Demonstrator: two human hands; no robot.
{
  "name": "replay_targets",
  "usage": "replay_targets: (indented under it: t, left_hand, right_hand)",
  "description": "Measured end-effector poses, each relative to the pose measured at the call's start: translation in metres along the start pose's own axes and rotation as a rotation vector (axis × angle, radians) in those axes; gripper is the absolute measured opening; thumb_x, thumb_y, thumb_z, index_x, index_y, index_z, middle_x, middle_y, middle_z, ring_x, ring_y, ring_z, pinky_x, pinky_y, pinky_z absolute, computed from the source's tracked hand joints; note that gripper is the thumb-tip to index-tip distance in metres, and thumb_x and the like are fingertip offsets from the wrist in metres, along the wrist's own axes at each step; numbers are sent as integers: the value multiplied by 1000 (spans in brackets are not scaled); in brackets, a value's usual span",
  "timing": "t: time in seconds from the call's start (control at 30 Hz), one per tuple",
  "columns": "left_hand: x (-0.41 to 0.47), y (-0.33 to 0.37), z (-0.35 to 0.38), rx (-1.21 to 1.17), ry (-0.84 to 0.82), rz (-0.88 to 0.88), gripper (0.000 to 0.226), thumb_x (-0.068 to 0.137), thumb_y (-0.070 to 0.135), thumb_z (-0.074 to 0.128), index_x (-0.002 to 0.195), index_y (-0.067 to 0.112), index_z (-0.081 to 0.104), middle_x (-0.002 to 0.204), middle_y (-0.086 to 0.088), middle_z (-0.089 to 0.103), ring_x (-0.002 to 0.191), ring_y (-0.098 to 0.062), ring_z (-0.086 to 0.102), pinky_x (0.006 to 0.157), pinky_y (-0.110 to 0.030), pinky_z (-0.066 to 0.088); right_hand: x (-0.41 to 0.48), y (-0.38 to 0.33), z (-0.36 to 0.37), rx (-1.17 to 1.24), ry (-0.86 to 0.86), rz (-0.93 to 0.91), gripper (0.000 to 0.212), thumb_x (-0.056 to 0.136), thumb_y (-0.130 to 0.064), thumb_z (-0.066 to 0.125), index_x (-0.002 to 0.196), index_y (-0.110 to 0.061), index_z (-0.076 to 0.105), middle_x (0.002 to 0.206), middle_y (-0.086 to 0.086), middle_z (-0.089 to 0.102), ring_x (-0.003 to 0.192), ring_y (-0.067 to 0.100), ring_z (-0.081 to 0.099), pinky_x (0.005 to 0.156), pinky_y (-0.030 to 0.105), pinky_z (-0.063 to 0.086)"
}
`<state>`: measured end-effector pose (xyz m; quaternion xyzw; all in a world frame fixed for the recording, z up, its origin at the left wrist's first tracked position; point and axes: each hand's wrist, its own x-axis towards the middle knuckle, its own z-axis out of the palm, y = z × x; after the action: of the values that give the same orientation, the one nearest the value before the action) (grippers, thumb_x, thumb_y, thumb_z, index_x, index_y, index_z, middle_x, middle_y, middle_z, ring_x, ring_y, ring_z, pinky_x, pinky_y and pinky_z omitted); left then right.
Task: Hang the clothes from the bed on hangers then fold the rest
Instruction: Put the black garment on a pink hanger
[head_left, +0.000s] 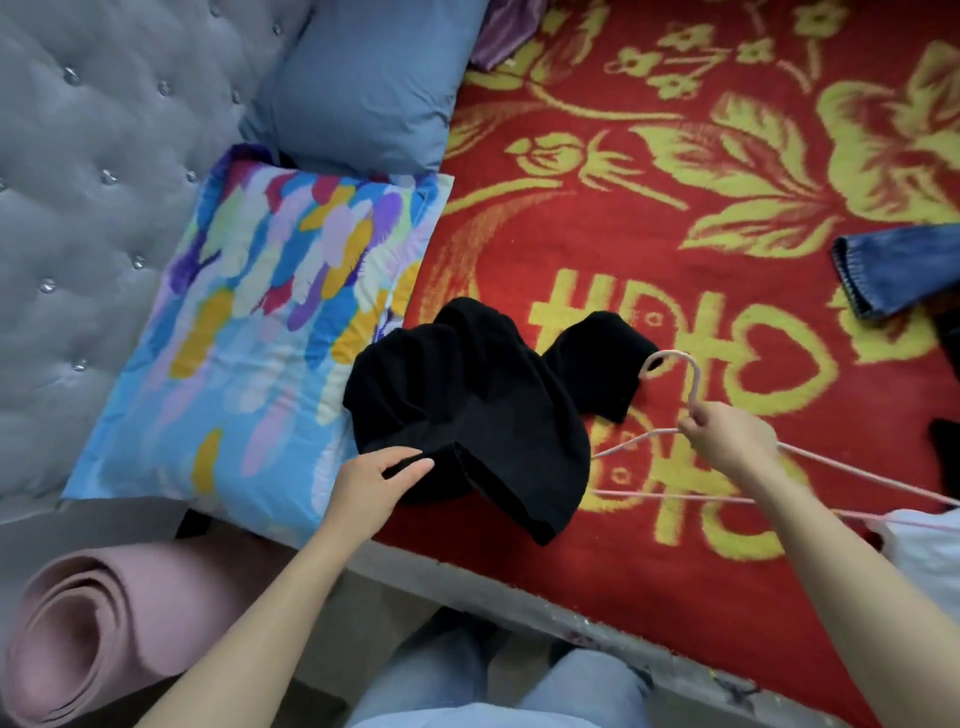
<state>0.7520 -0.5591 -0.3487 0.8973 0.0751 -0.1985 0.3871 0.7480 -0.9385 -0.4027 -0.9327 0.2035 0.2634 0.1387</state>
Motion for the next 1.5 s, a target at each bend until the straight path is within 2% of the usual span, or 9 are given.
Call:
replay_targets:
  t: [0.13, 0.2, 0.43, 0.53, 0.7, 0.83, 1.1, 1.33, 1.5]
  left_hand:
    - [5, 34, -16, -90, 28, 119, 8, 81, 23, 72, 87, 27, 74, 76, 33, 64, 84, 16, 59, 71, -1, 41]
    - [12, 55, -25, -111, 49, 174, 8, 81, 21, 73, 88, 23, 76, 73, 34, 64, 83, 17, 60, 71, -1, 41]
    - [33, 119, -58, -279, 161, 290, 8, 81, 17, 72, 76, 22, 73, 62, 26, 65, 64, 11, 60, 61, 0, 40]
    - [36, 139, -71, -336, 192, 345, 22, 84, 16, 69, 66, 29, 69, 57, 21, 65, 57, 12, 57, 56, -2, 39]
    - [39, 166, -97, -351, 293, 417, 4, 83, 17, 70, 80, 19, 72, 71, 16, 65, 67, 10, 55, 61, 1, 39]
    - [34, 183, -110, -408, 321, 462, 12, 84, 16, 69, 73, 19, 70, 61, 17, 64, 59, 4, 55, 56, -4, 40]
    - [19, 208, -126, -447, 308, 617, 23, 84, 15, 69, 65, 27, 69, 59, 18, 66, 57, 8, 57, 56, -4, 41]
    - [7, 215, -128, -457, 355, 632, 26, 85, 15, 68, 63, 29, 68, 56, 20, 65, 57, 9, 58, 54, -3, 40]
    - [2, 212, -134, -483, 390, 622, 21, 85, 18, 68, 65, 27, 70, 58, 18, 66, 58, 7, 59, 54, -5, 42]
  right_hand:
    - [-46, -14, -108, -72, 622, -327, 25, 86, -13, 63, 64, -3, 58, 57, 15, 63, 53, 35, 61, 53, 32, 37]
    - [-69, -24, -149, 51, 768, -397, 24, 83, -11, 69, 64, 0, 59, 50, 17, 59, 46, 34, 59, 48, 29, 34]
    - [-118, -46, -216, 536, 660, -513, 19, 89, -17, 62, 73, -6, 62, 58, 0, 54, 59, 23, 50, 62, 37, 41]
    - [-130, -45, -238, 555, 707, -528, 20, 89, -16, 62, 74, -3, 63, 52, -6, 48, 51, 19, 44, 54, 29, 36]
    - [-148, -43, -275, 582, 780, -524, 21, 89, -19, 61, 69, -14, 59, 51, -8, 47, 49, 13, 43, 55, 31, 34]
    - [-162, -38, -292, 657, 765, -538, 28, 90, -18, 60, 63, -22, 57, 51, -4, 50, 45, 7, 42, 54, 26, 37]
    - [-183, -44, -298, 581, 779, -488, 25, 91, -21, 59, 66, -16, 58, 55, 0, 52, 53, 22, 47, 63, 42, 44]
    - [-190, -45, -307, 789, 765, -488, 27, 90, -13, 60, 64, -10, 62, 44, -6, 49, 40, 10, 38, 42, 20, 33]
    - [-193, -45, -319, 860, 691, -471, 27, 89, -14, 62, 63, -6, 64, 62, 12, 51, 62, 24, 38, 54, 25, 31]
